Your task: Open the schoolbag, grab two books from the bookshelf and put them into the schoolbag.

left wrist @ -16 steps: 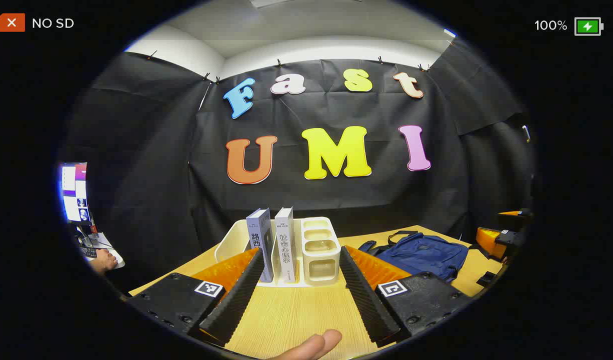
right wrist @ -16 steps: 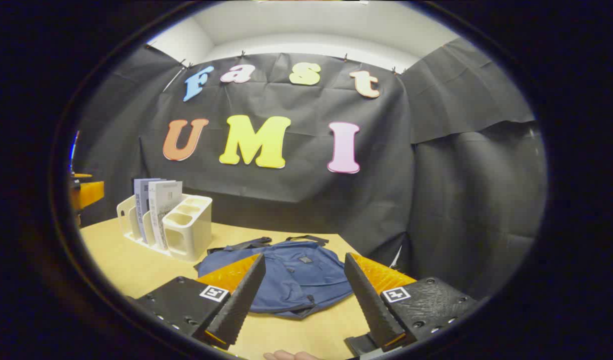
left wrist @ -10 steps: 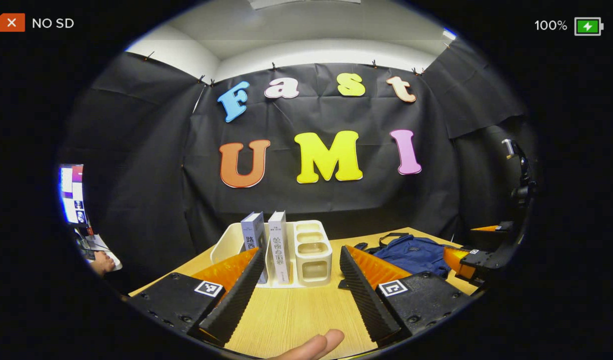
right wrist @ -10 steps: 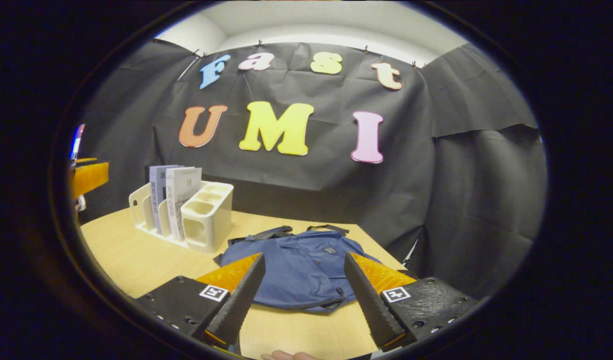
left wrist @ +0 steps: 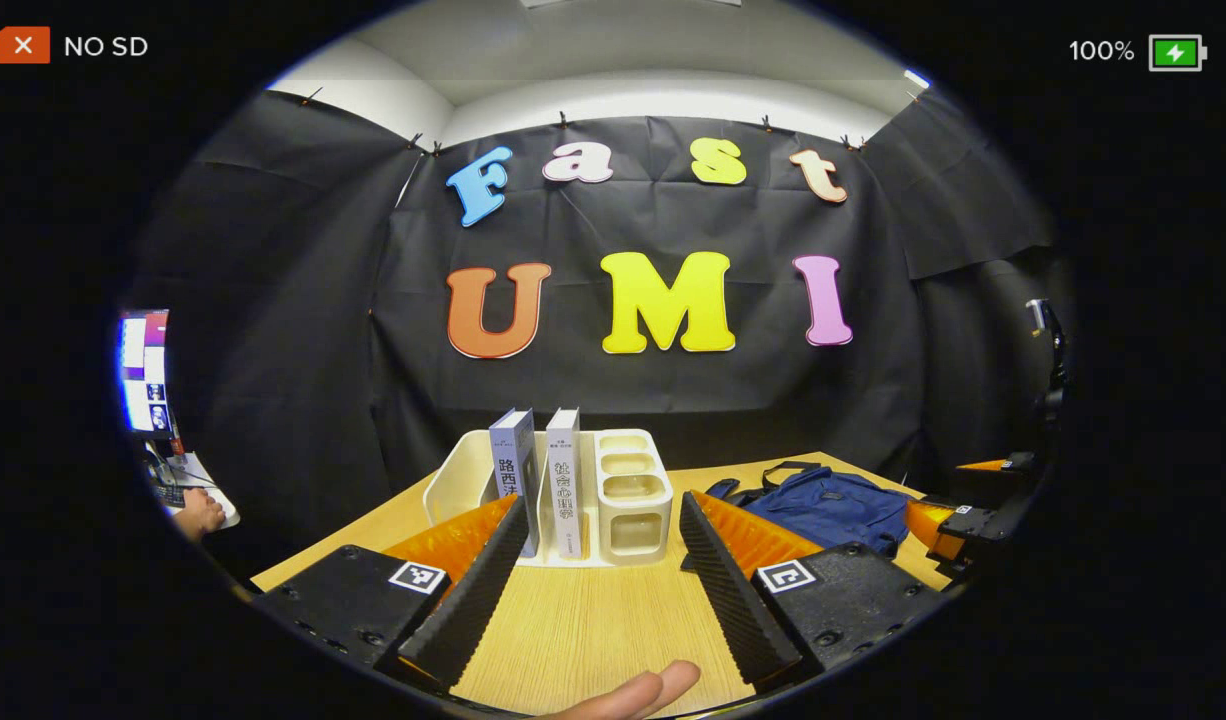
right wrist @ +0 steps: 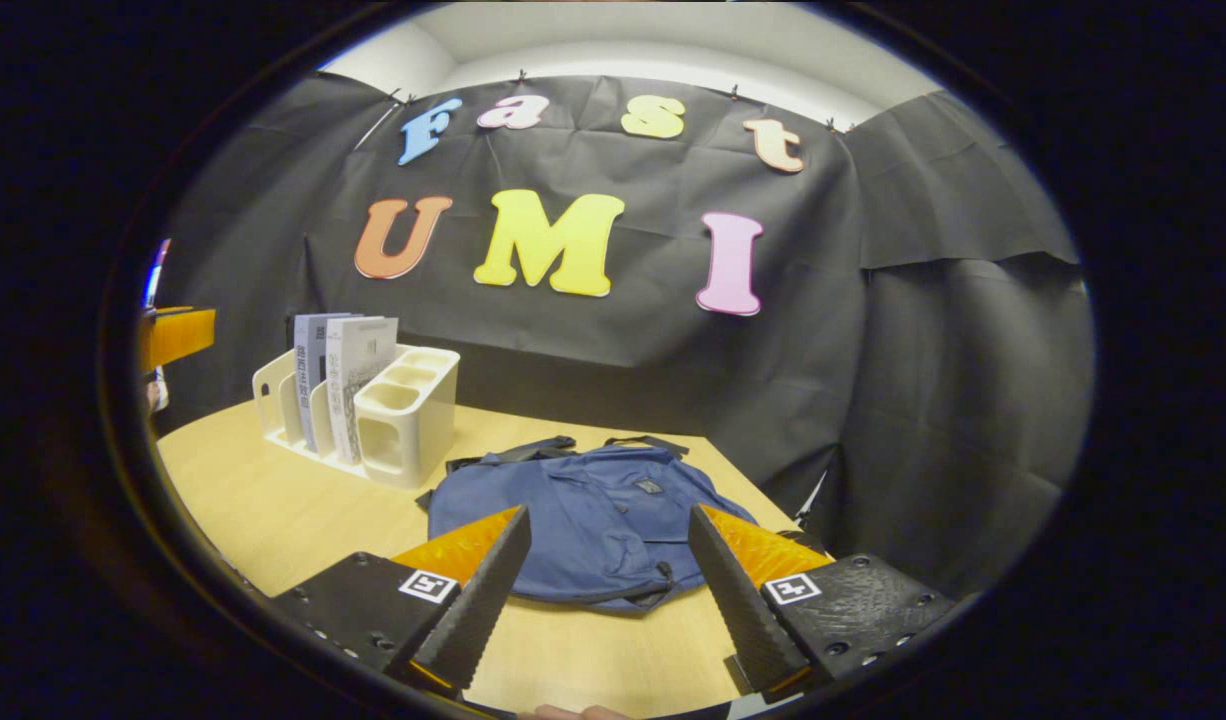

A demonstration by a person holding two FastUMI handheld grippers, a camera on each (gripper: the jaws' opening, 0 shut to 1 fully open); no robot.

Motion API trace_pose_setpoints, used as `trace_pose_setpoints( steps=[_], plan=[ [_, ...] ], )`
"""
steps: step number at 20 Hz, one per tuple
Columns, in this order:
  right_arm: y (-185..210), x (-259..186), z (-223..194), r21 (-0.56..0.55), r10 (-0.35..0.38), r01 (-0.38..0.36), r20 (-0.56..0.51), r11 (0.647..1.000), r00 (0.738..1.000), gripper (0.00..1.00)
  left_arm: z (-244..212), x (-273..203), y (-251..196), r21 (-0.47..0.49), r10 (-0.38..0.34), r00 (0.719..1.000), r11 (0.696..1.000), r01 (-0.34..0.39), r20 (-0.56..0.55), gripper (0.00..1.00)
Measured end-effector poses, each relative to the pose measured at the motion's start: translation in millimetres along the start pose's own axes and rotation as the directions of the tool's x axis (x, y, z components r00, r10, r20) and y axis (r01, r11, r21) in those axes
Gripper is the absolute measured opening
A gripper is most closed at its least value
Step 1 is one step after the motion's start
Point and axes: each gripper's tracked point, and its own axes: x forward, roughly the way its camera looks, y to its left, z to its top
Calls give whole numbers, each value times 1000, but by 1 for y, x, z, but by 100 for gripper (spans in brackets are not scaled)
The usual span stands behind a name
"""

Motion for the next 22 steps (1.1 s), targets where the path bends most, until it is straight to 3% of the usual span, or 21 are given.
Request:
trace_pose_setpoints(
  steps=[4,5,10,14,19,20,22],
  plan=[
    [10,4,-8,-21,22,-22,-26,1000,999,95,-5,1,2,-1,8,1000,1000,-8,-17,97],
    [15,6,-11,-34,30,-31,-37,999,999,99,-5,2,3,-3,10,1000,1000,-10,-21,97],
    [57,15,-30,-225,47,-63,-77,972,996,96,-3,2,10,-2,26,999,1000,-26,-19,97],
    [96,36,-53,-303,62,-105,-148,947,987,96,-4,2,16,1,37,999,999,-37,-23,97],
    [131,74,-65,-509,22,-116,-186,853,982,95,-8,5,24,3,58,998,998,-57,-35,97],
    [136,75,-71,-534,27,-136,-206,834,978,99,-8,5,24,2,59,998,998,-59,-38,97],
    [147,81,-76,-570,24,-153,-227,807,974,95,-10,7,28,-3,63,997,998,-64,-45,97]
  ],
)
